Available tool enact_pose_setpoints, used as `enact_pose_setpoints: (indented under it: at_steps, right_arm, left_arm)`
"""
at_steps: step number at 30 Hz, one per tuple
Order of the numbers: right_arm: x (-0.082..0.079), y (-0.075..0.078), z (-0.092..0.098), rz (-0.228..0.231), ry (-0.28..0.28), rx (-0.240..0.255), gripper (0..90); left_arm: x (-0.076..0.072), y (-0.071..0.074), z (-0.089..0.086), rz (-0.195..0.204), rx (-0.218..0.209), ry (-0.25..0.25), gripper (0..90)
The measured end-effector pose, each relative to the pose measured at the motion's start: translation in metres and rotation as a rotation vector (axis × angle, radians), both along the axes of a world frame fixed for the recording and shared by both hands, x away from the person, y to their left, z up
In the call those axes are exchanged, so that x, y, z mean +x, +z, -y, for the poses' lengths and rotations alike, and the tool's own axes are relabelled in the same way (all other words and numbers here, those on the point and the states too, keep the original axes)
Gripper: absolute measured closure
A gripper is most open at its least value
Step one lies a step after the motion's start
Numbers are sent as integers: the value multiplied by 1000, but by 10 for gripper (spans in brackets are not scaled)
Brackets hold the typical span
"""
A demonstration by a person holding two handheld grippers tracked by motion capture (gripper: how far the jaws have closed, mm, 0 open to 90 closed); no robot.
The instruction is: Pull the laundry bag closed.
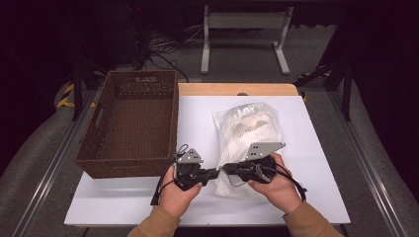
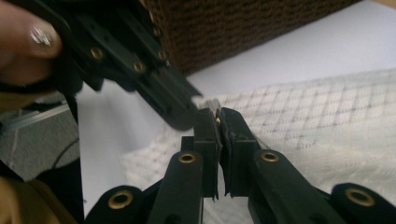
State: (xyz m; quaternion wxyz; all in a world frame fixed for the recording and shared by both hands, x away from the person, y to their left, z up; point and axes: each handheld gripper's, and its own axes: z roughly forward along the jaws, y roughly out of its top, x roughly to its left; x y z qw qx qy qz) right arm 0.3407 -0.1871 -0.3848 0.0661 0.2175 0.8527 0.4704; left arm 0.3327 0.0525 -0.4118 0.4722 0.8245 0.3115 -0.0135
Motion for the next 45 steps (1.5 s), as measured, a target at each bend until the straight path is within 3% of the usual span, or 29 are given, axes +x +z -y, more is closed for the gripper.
enact_pose_setpoints:
  at_steps: [4, 19, 30, 45]
  right_arm:
    - [0, 3, 0, 6, -8, 31, 859]
    - [-2, -2, 4, -25, -27, 6, 869]
    - [-3, -1, 20, -27, -68, 2, 869]
    - [-11, 4, 39, -37, -92, 17, 868]
  left_arm:
    - [0, 0, 0, -4, -4, 1, 887]
    - [-2, 2, -3, 13, -11, 20, 889]
    - [0, 3, -15, 15, -1, 54, 888]
    - [-1, 2, -16, 19, 17, 37, 888]
